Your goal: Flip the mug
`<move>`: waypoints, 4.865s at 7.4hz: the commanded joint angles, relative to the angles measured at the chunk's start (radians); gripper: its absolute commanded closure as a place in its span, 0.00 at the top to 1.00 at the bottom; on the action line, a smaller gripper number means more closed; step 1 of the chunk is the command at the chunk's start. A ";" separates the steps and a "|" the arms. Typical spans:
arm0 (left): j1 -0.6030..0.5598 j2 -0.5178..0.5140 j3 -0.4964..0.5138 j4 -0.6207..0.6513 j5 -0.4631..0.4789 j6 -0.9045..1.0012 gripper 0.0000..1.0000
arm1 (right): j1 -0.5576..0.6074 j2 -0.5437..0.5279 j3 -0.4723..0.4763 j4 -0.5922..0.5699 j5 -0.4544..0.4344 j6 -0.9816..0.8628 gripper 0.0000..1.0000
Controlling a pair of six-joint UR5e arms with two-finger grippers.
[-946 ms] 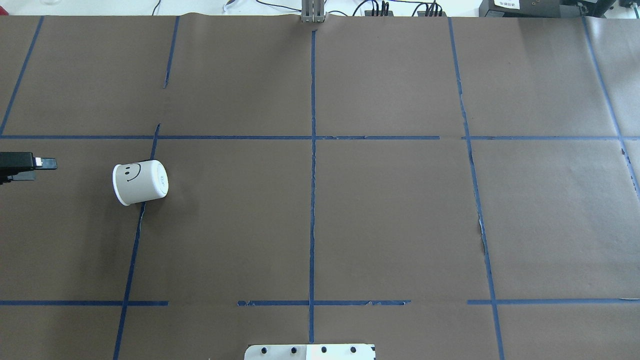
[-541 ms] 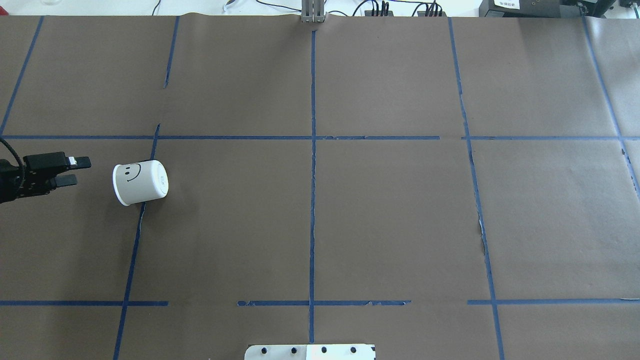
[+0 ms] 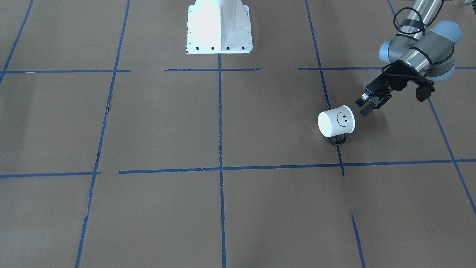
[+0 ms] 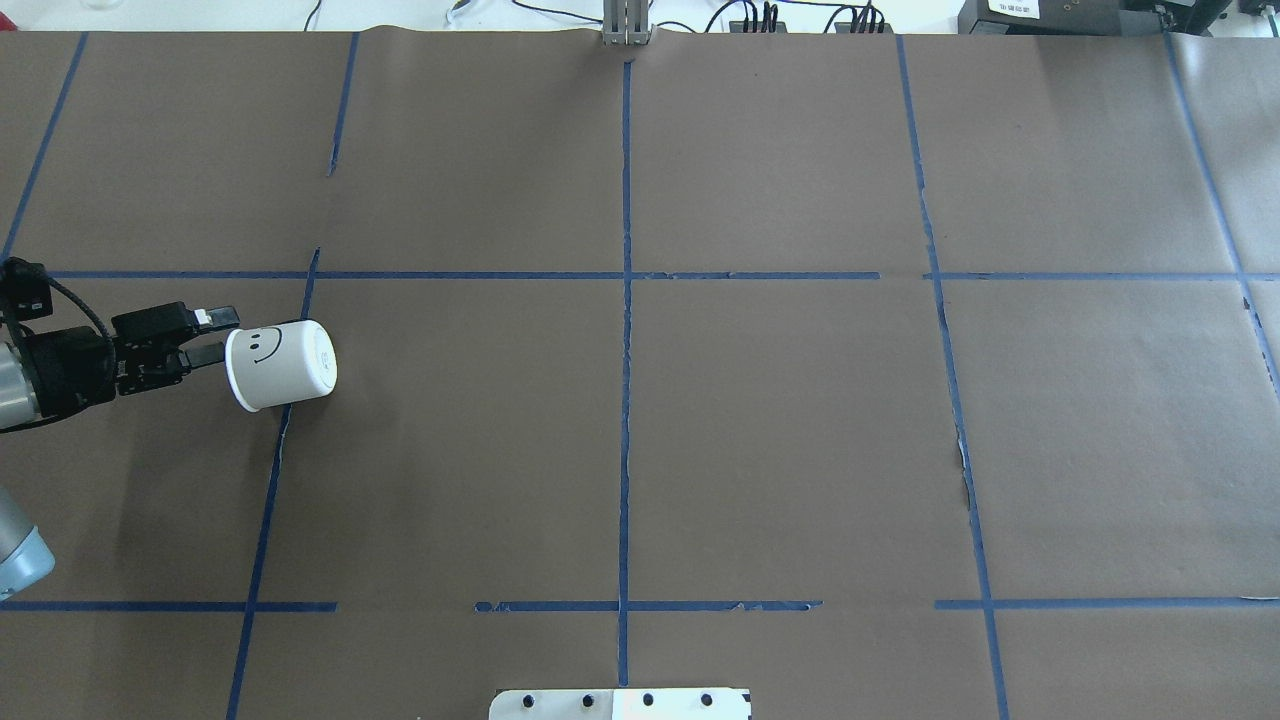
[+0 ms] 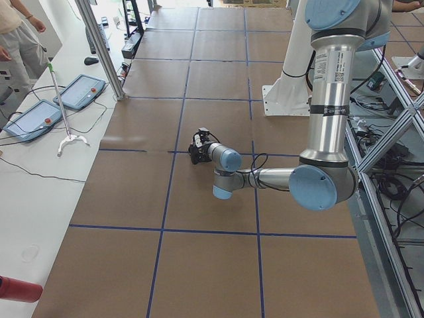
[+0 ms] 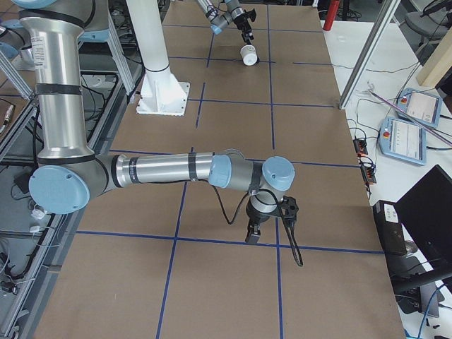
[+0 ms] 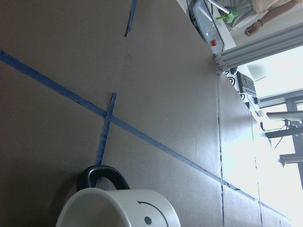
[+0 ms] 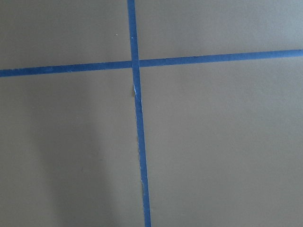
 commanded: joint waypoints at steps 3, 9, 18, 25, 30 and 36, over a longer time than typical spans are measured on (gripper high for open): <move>0.050 -0.057 0.028 -0.023 0.006 -0.009 0.42 | 0.000 0.001 0.000 0.000 0.000 0.000 1.00; -0.019 -0.163 0.020 -0.021 -0.062 -0.181 0.00 | 0.000 0.001 0.000 0.000 0.000 0.000 1.00; -0.004 -0.525 -0.345 1.453 -0.424 0.133 0.00 | 0.000 -0.001 0.000 0.000 0.000 0.000 1.00; 0.160 -0.954 0.030 1.844 -0.416 0.312 0.00 | 0.000 0.001 0.000 0.000 0.000 0.000 1.00; 0.149 -0.911 -0.079 1.872 -0.407 0.312 1.00 | 0.000 0.001 0.000 0.000 0.000 0.000 1.00; -0.137 -0.392 -0.589 1.999 -0.410 0.914 1.00 | 0.000 0.001 0.000 0.000 0.000 0.000 1.00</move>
